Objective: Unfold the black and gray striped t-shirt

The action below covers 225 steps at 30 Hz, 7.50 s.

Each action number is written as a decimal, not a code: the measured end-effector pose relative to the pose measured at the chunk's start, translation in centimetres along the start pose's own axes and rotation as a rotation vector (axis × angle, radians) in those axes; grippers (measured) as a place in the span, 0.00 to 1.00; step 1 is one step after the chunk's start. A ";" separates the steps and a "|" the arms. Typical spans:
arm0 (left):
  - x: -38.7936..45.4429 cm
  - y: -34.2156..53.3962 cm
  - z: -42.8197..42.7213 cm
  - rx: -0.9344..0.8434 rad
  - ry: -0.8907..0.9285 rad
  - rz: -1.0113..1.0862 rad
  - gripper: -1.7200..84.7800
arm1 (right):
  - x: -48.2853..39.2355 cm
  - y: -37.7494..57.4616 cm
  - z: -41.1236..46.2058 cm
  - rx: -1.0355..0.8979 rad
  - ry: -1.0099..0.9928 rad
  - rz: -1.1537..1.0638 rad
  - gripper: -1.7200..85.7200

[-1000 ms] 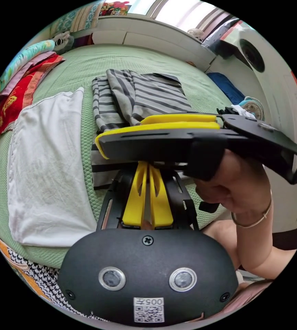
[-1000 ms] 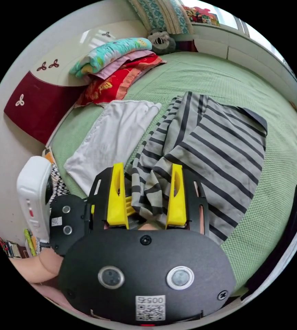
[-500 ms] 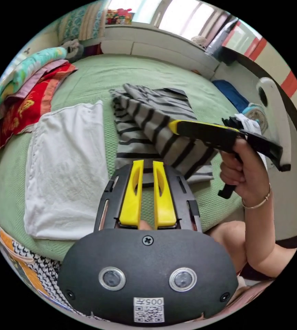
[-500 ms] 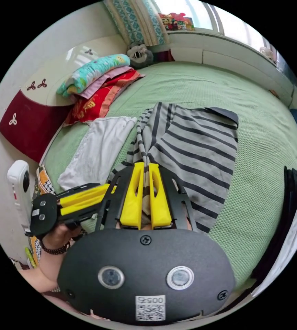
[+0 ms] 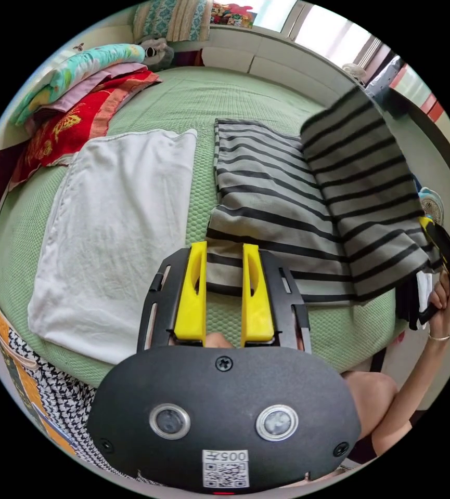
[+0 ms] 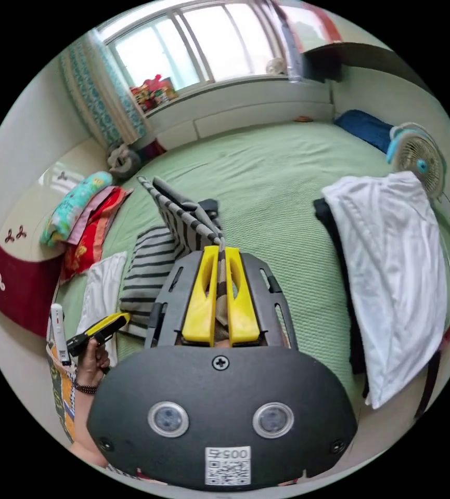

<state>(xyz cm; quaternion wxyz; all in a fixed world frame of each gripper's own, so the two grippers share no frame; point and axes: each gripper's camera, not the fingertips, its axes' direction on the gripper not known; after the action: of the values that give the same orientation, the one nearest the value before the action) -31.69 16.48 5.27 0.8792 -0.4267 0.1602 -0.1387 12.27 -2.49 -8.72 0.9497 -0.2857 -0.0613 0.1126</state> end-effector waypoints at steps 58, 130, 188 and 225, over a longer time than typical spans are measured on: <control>-0.1 0.7 -5.8 -0.019 0.077 0.029 0.15 | -11.8 -7.0 4.5 -0.338 -0.043 -0.272 0.12; -13.0 0.8 -12.1 0.015 0.096 -0.069 0.03 | -25.2 -8.6 5.6 -0.295 -0.093 -0.512 0.13; -4.9 10.2 -11.7 0.124 0.033 -0.080 0.08 | -1.6 7.0 -0.6 -0.150 0.015 -0.383 0.01; -1.4 24.8 -11.9 0.113 0.085 -0.026 0.10 | 2.6 19.1 6.0 -0.134 -0.071 -0.292 0.01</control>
<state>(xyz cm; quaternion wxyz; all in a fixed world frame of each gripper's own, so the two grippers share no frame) -35.10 23.41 -21.20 0.8925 -0.3721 0.1836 -0.1768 10.30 16.87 -14.21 0.9321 -0.3322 -0.1431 -0.0207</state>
